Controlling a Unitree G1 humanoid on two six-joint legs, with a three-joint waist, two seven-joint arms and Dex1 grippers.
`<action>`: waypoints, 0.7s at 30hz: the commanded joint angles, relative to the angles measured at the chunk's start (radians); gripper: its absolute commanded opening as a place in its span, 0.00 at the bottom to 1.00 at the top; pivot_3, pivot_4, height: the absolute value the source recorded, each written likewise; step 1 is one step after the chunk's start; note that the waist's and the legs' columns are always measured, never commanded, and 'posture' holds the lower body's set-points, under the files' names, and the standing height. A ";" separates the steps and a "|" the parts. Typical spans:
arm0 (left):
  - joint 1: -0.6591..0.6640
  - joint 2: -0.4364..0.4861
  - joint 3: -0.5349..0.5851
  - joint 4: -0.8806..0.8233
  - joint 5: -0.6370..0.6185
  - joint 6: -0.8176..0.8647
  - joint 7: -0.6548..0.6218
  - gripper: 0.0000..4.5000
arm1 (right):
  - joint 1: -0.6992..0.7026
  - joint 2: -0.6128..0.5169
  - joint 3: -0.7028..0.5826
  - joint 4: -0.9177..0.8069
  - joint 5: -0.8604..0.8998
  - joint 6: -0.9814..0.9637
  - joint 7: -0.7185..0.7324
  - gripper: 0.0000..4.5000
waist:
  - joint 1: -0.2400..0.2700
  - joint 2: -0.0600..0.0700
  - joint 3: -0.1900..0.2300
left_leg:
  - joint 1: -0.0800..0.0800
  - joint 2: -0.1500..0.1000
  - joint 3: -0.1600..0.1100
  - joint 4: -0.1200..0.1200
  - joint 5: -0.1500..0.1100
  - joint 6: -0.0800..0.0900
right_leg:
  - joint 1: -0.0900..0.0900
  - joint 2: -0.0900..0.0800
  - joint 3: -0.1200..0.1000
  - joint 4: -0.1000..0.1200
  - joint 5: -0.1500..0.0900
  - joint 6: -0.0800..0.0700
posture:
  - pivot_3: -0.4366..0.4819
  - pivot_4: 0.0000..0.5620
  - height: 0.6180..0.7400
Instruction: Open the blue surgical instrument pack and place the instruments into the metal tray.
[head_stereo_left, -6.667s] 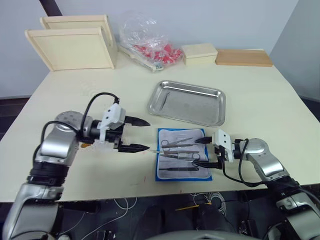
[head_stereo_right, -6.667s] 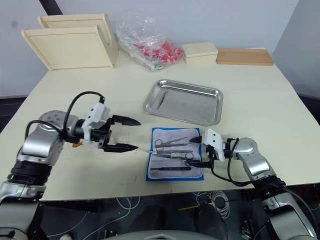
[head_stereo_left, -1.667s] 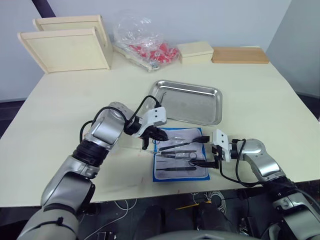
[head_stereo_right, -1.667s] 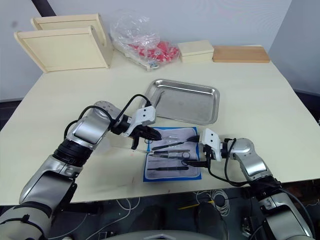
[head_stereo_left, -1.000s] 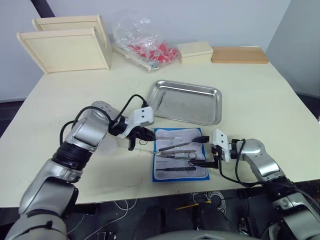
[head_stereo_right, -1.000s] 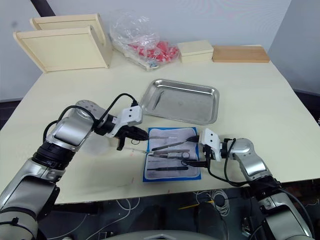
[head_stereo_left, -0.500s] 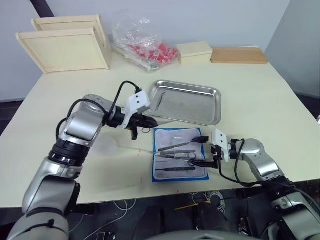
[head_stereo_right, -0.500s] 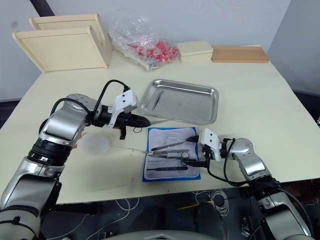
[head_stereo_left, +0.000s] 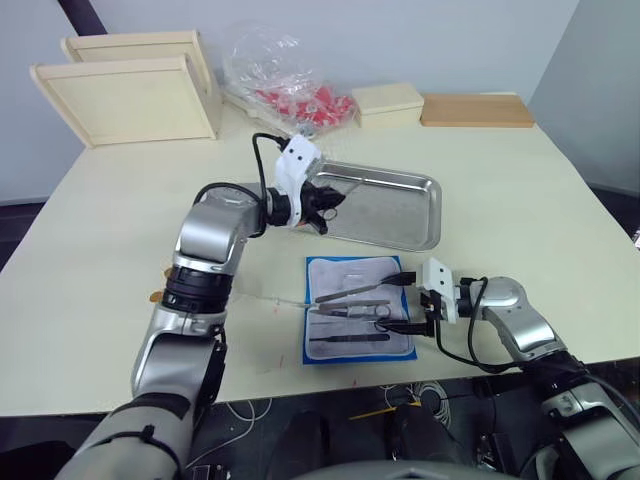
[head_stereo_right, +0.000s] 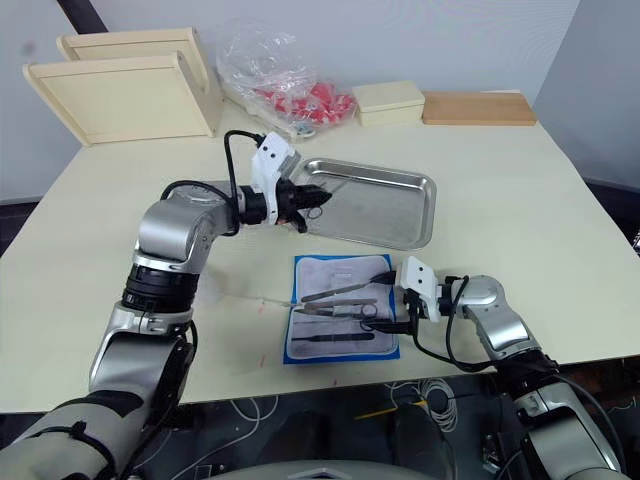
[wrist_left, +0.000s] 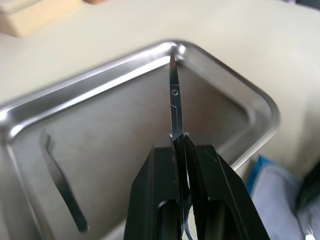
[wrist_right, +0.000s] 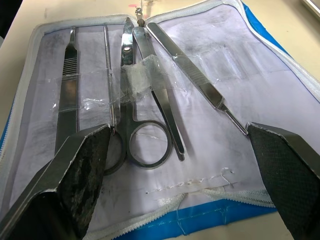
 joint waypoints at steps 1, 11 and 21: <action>-0.024 -0.043 0.026 0.022 0.021 -0.009 0.120 0.02 | 0.041 -0.004 0.071 0.134 -0.111 0.045 -0.035 1.00 | 0.000 0.000 0.000 | 0.000 0.000 0.000 0.000 0.000 0.000 | 0.000 0.000 0.000 0.000 0.000 0.000 | 0.48 0.27 1.00; -0.038 -0.122 0.021 0.138 0.094 -0.078 0.333 0.02 | 0.044 -0.006 0.071 0.134 -0.112 0.043 -0.034 1.00 | 0.000 0.000 0.000 | 0.000 0.000 0.000 0.000 0.000 0.000 | 0.000 0.000 0.000 0.000 0.002 -0.004 | 0.48 0.27 1.00; -0.057 -0.223 0.039 0.260 0.116 -0.121 0.479 0.02 | 0.033 -0.006 0.069 0.144 -0.112 0.038 -0.034 1.00 | 0.000 0.000 0.000 | 0.000 -0.003 0.000 0.000 0.000 -0.001 | 0.000 0.000 0.000 0.000 0.003 -0.004 | 0.48 0.27 1.00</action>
